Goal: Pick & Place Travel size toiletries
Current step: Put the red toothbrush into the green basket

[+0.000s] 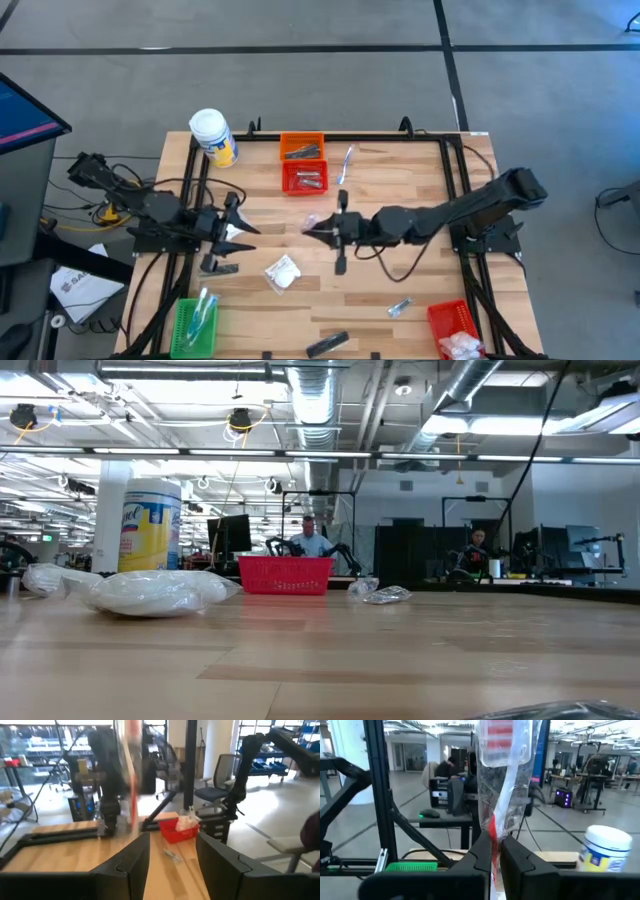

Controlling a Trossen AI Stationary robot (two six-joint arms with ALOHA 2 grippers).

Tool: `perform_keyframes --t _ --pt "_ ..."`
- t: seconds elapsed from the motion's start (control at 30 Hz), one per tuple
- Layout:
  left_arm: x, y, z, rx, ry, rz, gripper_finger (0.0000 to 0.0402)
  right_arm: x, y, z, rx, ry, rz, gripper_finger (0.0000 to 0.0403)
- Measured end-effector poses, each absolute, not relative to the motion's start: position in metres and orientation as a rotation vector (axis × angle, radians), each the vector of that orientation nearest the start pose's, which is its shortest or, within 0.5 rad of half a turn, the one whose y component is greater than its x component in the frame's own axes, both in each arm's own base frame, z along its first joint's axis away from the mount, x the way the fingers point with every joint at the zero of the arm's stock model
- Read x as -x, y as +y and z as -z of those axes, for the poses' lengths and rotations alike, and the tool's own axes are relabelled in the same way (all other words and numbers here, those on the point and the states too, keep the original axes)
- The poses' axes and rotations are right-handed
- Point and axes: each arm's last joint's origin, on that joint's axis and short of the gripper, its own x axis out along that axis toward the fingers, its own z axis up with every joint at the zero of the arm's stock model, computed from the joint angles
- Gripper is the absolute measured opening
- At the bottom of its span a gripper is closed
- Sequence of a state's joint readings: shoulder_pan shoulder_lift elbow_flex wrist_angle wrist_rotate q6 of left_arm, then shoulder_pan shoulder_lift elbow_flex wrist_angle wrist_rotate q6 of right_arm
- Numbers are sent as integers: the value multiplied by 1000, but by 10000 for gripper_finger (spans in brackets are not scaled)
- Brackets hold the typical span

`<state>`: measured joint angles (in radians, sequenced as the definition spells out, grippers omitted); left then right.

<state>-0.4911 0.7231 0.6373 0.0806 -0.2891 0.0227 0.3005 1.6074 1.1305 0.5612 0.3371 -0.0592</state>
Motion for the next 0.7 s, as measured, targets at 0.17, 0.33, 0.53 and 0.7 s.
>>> perform_keyframes --t 0.17,0.33,0.53,0.7 --pt "-167 -78 -312 -70 -10 174 155 -373 94 -302 -8 -89 45 9" --pt "-182 -75 -305 -88 12 74 155 -376 89 -303 -14 -33 59 10" --pt "-188 -69 -304 -84 12 19 155 -375 98 -299 42 6 33 9" --pt "-188 -68 -305 -76 4 16 155 -385 102 -305 81 93 33 9"
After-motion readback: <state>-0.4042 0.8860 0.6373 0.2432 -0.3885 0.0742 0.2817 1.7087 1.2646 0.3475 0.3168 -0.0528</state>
